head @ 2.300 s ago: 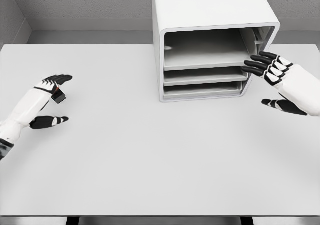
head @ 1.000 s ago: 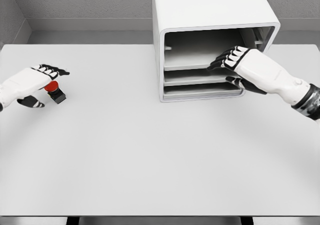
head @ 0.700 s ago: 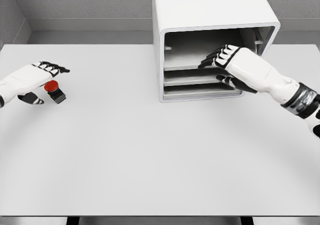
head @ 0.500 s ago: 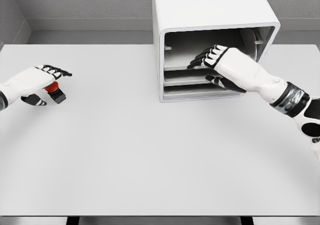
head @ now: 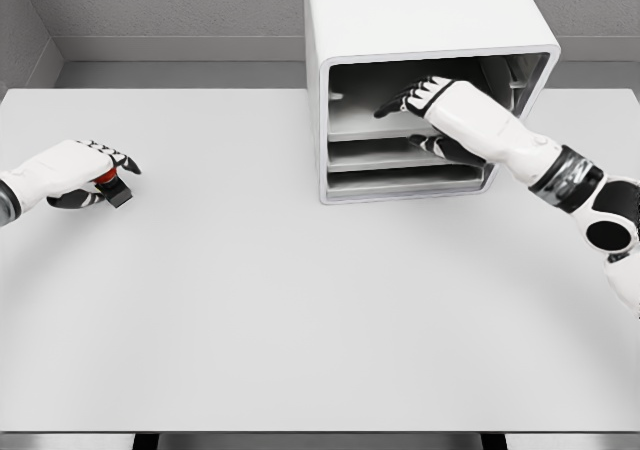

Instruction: Slide open multi-storey tabletop storage cabinets and put open load switch and slide close multi-storey tabletop storage cabinets

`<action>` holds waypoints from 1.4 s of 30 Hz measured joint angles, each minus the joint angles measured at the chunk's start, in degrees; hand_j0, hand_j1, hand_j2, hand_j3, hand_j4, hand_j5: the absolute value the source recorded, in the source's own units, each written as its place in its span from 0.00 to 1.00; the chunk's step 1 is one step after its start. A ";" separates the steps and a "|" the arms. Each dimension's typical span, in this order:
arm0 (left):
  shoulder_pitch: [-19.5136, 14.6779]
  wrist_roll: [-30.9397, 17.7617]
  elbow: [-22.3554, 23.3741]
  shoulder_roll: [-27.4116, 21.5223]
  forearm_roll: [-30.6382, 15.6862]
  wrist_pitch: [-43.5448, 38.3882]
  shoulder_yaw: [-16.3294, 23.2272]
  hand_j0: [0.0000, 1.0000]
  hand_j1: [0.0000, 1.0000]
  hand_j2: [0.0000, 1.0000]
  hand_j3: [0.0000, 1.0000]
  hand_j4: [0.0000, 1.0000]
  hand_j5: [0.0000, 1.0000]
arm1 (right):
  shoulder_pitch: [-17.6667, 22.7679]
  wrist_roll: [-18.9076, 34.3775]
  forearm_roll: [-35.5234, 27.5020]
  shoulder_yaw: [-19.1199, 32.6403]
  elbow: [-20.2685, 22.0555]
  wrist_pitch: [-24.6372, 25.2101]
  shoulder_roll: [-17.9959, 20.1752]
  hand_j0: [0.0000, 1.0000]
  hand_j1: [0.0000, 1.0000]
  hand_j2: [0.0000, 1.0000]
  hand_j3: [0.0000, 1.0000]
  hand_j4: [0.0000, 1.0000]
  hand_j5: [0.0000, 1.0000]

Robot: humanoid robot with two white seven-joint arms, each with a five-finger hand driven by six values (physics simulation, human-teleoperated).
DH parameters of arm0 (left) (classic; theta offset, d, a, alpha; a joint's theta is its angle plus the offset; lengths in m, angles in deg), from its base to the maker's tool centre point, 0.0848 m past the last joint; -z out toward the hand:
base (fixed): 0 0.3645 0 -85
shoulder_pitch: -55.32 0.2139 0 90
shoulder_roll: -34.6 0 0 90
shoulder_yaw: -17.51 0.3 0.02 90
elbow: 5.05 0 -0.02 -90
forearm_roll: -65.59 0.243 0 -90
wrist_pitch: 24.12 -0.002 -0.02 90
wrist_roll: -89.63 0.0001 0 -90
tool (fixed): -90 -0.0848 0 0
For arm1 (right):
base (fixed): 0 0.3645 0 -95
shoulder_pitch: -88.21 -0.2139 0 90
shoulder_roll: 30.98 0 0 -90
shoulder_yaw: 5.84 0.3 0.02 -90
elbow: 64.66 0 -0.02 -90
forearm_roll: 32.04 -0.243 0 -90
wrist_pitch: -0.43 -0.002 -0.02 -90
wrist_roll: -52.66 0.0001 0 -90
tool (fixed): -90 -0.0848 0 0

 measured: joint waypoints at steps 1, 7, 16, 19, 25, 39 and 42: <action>-0.18 0.00 0.01 0.00 -0.01 0.00 0.02 0.58 0.58 0.58 0.58 0.58 0.58 | 0.00 0.01 0.10 -0.21 -0.44 0.00 -0.18 0.71 0.71 0.71 0.71 0.71 0.71; -0.18 0.06 -0.02 -0.07 -0.24 -0.11 -0.03 0.49 0.49 0.49 0.49 0.49 0.49 | -0.44 0.02 0.61 -0.71 -2.03 0.00 -1.12 0.71 0.71 0.71 0.71 0.71 0.71; -0.26 0.01 -0.26 -0.25 -0.33 0.00 -0.47 0.37 0.37 0.37 0.37 0.37 0.37 | -1.41 -0.03 1.22 -2.91 -4.43 0.00 -1.76 0.72 0.72 0.72 0.72 0.72 0.72; -0.26 0.00 -0.49 -0.26 -0.57 0.01 -0.56 0.36 0.36 0.36 0.36 0.36 0.36 | -1.14 -0.06 1.16 -3.18 -4.61 0.01 -1.70 0.73 0.73 0.73 0.73 0.73 0.73; -0.35 -0.02 -1.11 -0.20 -0.99 0.03 -0.76 0.36 0.36 0.36 0.36 0.36 0.36 | -0.70 -0.19 0.61 -3.37 -4.57 0.08 -1.40 0.73 0.73 0.73 0.73 0.73 0.73; 0.97 -0.02 -10.05 0.10 -3.50 0.02 -1.95 0.36 0.36 0.36 0.36 0.36 0.36 | 0.44 -0.09 0.60 -3.14 -1.60 0.00 1.99 0.73 0.73 0.73 0.73 0.73 0.73; 2.28 -0.02 -10.89 0.14 -4.95 0.03 -1.89 0.36 0.36 0.36 0.36 0.36 0.36 | 1.14 -0.09 0.57 -3.03 -0.32 0.00 2.74 0.73 0.73 0.73 0.73 0.73 0.73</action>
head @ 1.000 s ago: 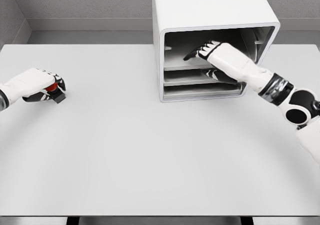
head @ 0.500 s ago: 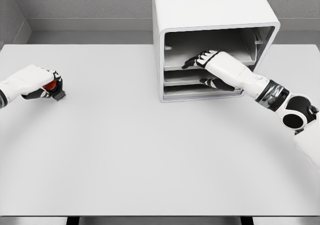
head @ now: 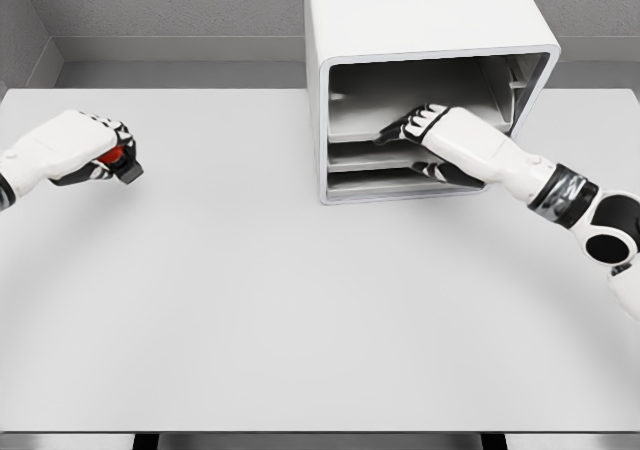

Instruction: Slide open multi-storey tabletop storage cabinets and put open load switch and slide close multi-storey tabletop storage cabinets

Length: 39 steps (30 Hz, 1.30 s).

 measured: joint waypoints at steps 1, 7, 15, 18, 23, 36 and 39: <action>0.09 0.00 -0.15 0.01 -0.60 0.00 0.01 0.36 0.36 0.36 0.36 0.36 0.36 | 0.09 0.01 -0.01 0.02 0.36 0.00 0.17 0.73 0.73 0.73 0.73 0.73 0.73; 1.14 0.00 -3.29 1.66 -2.50 -0.01 0.18 0.36 0.36 0.36 0.36 0.36 0.36 | 1.14 -0.02 -0.08 0.13 1.79 0.01 1.29 0.73 0.73 0.73 0.73 0.73 0.73; 2.99 0.01 -6.73 3.11 -2.97 0.00 0.47 0.37 0.37 0.37 0.37 0.37 0.37 | 3.60 -0.15 -0.27 0.85 4.46 0.04 3.20 0.73 0.73 0.73 0.73 0.73 0.73; 3.69 0.01 -8.21 3.49 -3.14 0.00 0.53 0.37 0.37 0.37 0.37 0.37 0.37 | 4.22 -0.16 -0.18 1.31 5.77 0.02 3.94 0.73 0.73 0.73 0.73 0.73 0.73; 4.83 0.02 -10.12 3.74 -3.59 0.00 0.69 0.37 0.37 0.37 0.37 0.37 0.37 | 4.31 -0.15 -0.13 1.53 6.56 0.00 4.36 0.73 0.73 0.73 0.73 0.73 0.73; 7.91 0.03 -14.97 5.67 -4.44 0.01 0.84 0.38 0.38 0.38 0.38 0.38 0.38 | 9.40 -0.10 -0.21 5.37 10.08 0.02 5.76 0.73 0.73 0.73 0.73 0.73 0.73; 8.17 0.04 -15.83 5.88 -4.87 -0.01 0.90 0.38 0.38 0.38 0.38 0.38 0.38 | 10.46 -0.03 -0.10 6.10 11.42 0.01 5.93 0.73 0.73 0.73 0.73 0.73 0.73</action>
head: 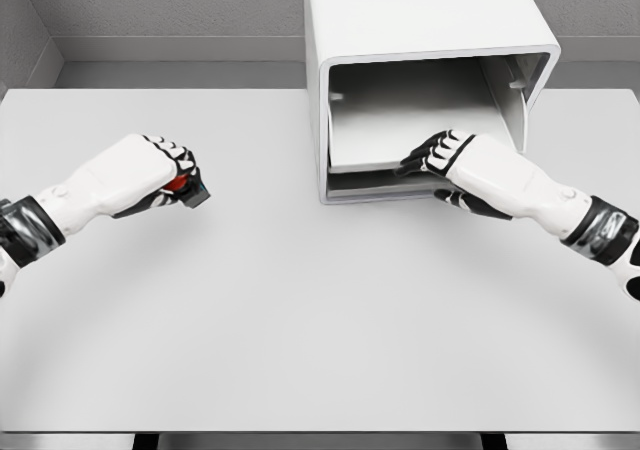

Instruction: Slide open multi-storey tabletop storage cabinets and put open load switch and slide close multi-storey tabletop storage cabinets

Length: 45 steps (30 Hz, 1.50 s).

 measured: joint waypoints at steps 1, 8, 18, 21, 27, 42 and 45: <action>0.09 0.00 -0.20 0.06 -0.11 0.00 0.05 0.39 0.39 0.39 0.39 0.39 0.39 | 0.18 0.00 0.02 0.14 0.38 0.00 0.16 0.73 0.73 0.73 0.73 0.73 0.73; 0.88 -0.01 -0.74 0.20 -1.71 0.00 0.57 0.40 0.40 0.40 0.40 0.40 0.40 | 3.34 -0.05 -0.01 2.36 3.28 0.00 1.30 0.73 0.73 0.73 0.73 0.73 0.73; 1.14 -0.01 -0.82 1.60 -2.13 0.00 1.52 0.40 0.40 0.40 0.40 0.40 0.40 | 6.50 -0.08 0.05 3.66 4.97 -0.02 2.20 0.73 0.73 0.73 0.73 0.73 0.73; 1.14 -0.01 -0.82 2.27 -2.30 0.00 1.86 0.40 0.40 0.40 0.40 0.40 0.40 | 7.65 -0.10 0.00 5.14 5.72 -0.02 2.53 0.73 0.73 0.73 0.73 0.73 0.73; 1.14 0.00 -0.82 2.75 -2.51 0.00 2.04 0.40 0.40 0.40 0.40 0.40 0.40 | 8.53 -0.26 -0.11 6.60 6.13 -0.01 2.98 0.72 0.72 0.72 0.72 0.72 0.72; 1.41 -0.01 -0.81 2.67 -2.81 0.00 2.02 0.40 0.40 0.40 0.40 0.40 0.40 | 6.59 -0.13 -0.94 10.84 5.61 0.00 1.71 0.73 0.73 0.73 0.73 0.73 0.73; 1.49 -0.01 -0.80 2.65 -2.80 -0.01 1.97 0.40 0.40 0.40 0.40 0.40 0.40 | 3.17 0.02 -0.47 10.04 4.14 0.00 -0.23 0.73 0.73 0.73 0.73 0.73 0.73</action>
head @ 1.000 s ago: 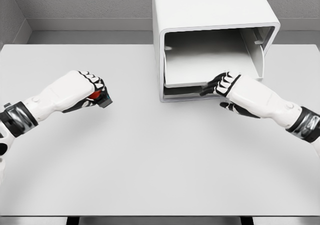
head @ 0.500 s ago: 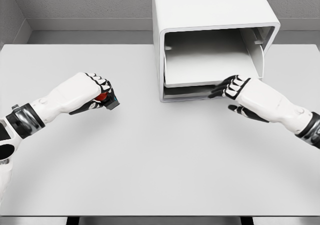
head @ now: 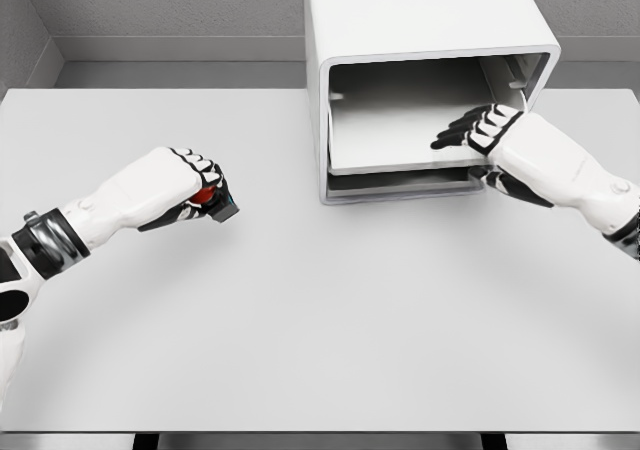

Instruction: Slide open multi-storey tabletop storage cabinets and put open load switch and slide close multi-storey tabletop storage cabinets

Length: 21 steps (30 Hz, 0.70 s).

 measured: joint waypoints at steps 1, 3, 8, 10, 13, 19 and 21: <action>0.00 0.00 0.01 0.00 0.01 0.01 -0.02 0.40 0.40 0.40 0.40 0.40 0.40 | -0.62 0.02 0.20 -0.81 -0.65 0.00 -0.53 0.73 0.73 0.73 0.73 0.73 0.73; 0.00 -0.01 0.00 0.00 0.02 0.01 -0.03 0.40 0.40 0.40 0.40 0.40 0.40 | -0.62 0.04 0.54 -2.06 -1.54 -0.01 -1.18 0.73 0.73 0.73 0.73 0.73 0.73; 0.00 -0.01 -0.01 -0.03 -0.02 0.00 -0.01 0.40 0.40 0.40 0.40 0.40 0.40 | -1.06 0.09 1.44 -4.37 -2.41 -0.01 -2.70 0.73 0.73 0.73 0.73 0.73 0.73; 0.09 -0.01 -0.01 -0.07 -0.05 0.00 0.01 0.40 0.40 0.40 0.40 0.40 0.40 | -1.06 0.10 1.81 -5.14 -2.53 -0.01 -3.19 0.73 0.73 0.73 0.73 0.73 0.73; 0.09 -0.02 -0.01 -0.11 -0.05 0.01 -0.02 0.40 0.40 0.40 0.40 0.40 0.40 | -0.97 0.11 2.29 -5.91 -2.96 -0.01 -3.57 0.73 0.73 0.73 0.73 0.73 0.73; 0.18 -0.02 -0.02 -0.09 -0.07 0.01 -0.04 0.40 0.40 0.40 0.40 0.40 0.40 | -0.44 -0.12 2.37 -7.45 -4.22 0.07 -3.72 0.73 0.73 0.73 0.73 0.73 0.73; 0.18 -0.02 -0.02 -0.04 -0.07 0.01 -0.03 0.40 0.40 0.40 0.40 0.40 0.40 | -0.35 -0.20 2.32 -7.62 -4.29 0.09 -3.50 0.73 0.73 0.73 0.73 0.73 0.73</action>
